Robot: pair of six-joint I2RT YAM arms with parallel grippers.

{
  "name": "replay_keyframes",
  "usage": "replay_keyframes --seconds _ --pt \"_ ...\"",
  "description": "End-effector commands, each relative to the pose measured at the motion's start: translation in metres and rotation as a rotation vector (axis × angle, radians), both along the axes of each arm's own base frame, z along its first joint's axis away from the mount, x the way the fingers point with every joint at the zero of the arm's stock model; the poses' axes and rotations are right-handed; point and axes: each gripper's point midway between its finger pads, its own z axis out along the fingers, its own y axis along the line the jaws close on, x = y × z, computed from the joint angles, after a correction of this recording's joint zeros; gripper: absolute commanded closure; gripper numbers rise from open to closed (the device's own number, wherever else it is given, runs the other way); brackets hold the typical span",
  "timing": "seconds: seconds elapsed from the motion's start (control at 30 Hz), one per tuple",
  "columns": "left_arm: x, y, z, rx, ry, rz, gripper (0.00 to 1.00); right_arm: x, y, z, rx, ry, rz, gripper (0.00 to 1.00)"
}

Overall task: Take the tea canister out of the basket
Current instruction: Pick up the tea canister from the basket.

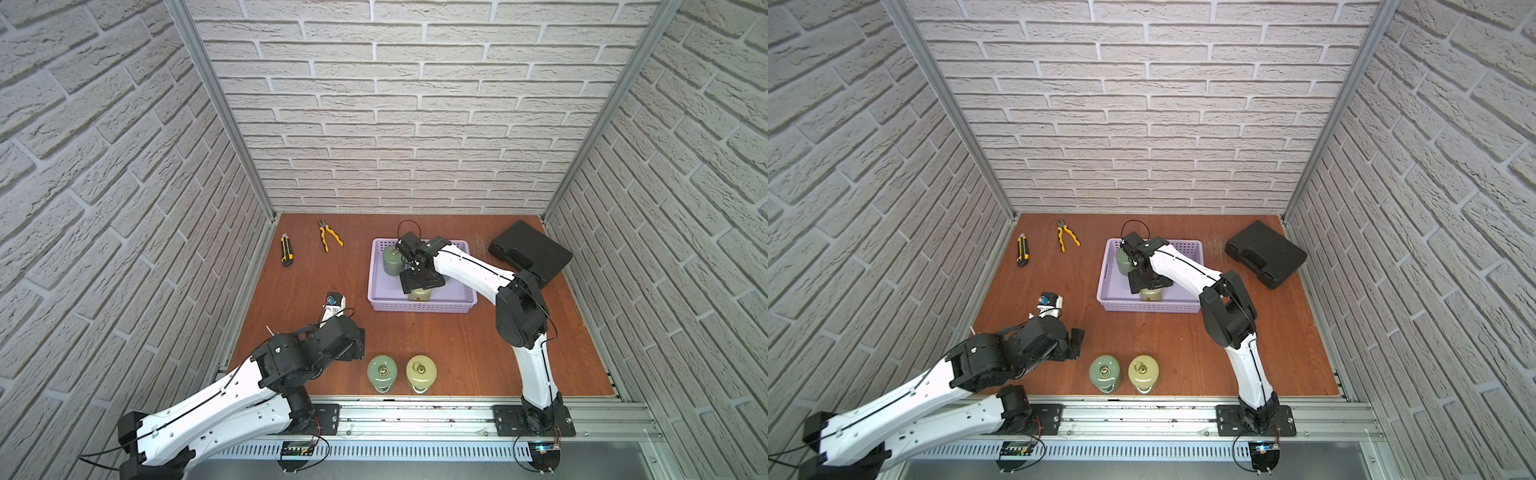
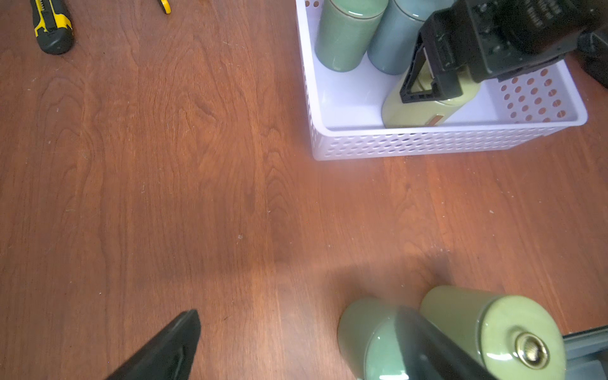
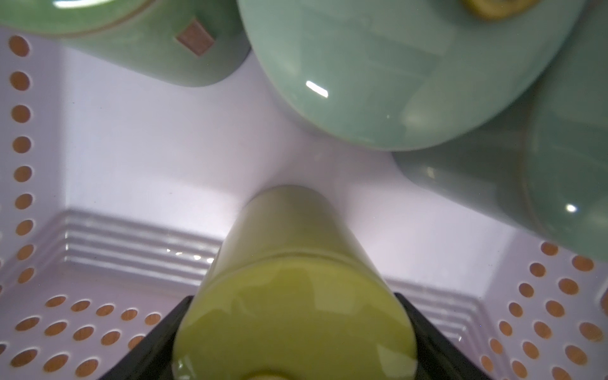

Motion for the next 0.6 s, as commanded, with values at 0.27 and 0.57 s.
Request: replay_keyframes --seconds 0.27,0.57 --pt "0.004 -0.003 0.0 -0.006 -0.015 0.004 0.02 -0.001 -0.012 0.069 0.032 -0.112 0.015 0.5" --pt "0.007 -0.004 0.003 0.006 -0.02 0.005 0.02 -0.011 -0.02 0.112 0.062 -0.176 0.024 0.51"
